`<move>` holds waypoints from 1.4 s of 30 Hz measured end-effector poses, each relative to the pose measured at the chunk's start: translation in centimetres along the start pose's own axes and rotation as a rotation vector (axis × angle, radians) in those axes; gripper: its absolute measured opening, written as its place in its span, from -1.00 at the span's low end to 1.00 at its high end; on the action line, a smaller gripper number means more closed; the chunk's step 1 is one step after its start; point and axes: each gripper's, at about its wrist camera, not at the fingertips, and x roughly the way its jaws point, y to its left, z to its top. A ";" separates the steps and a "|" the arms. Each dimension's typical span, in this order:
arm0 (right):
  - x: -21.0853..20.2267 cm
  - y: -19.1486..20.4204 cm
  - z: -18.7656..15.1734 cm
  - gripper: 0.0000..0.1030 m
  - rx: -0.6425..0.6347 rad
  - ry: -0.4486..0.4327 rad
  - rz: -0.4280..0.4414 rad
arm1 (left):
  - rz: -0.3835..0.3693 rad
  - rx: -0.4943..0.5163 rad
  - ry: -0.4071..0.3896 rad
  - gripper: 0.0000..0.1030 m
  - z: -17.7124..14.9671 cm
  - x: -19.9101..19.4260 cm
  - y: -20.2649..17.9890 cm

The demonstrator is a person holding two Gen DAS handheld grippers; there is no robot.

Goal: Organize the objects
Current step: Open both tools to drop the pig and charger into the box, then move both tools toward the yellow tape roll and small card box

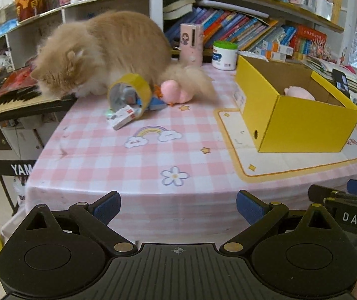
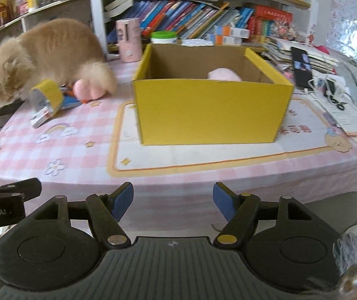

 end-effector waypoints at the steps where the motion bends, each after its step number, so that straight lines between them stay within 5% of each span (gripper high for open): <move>1: -0.1 0.4 -0.1 0.35 -0.005 0.002 0.009 | 0.001 -0.005 -0.002 0.94 -0.1 -0.2 0.4; 24: -1.1 8.9 1.0 0.30 -0.083 0.005 0.155 | 0.045 -0.106 -0.048 0.94 -0.9 -2.2 8.0; 42: 3.2 10.3 3.3 0.27 -0.097 0.034 0.169 | 0.072 -0.164 -0.005 0.93 1.3 2.3 9.6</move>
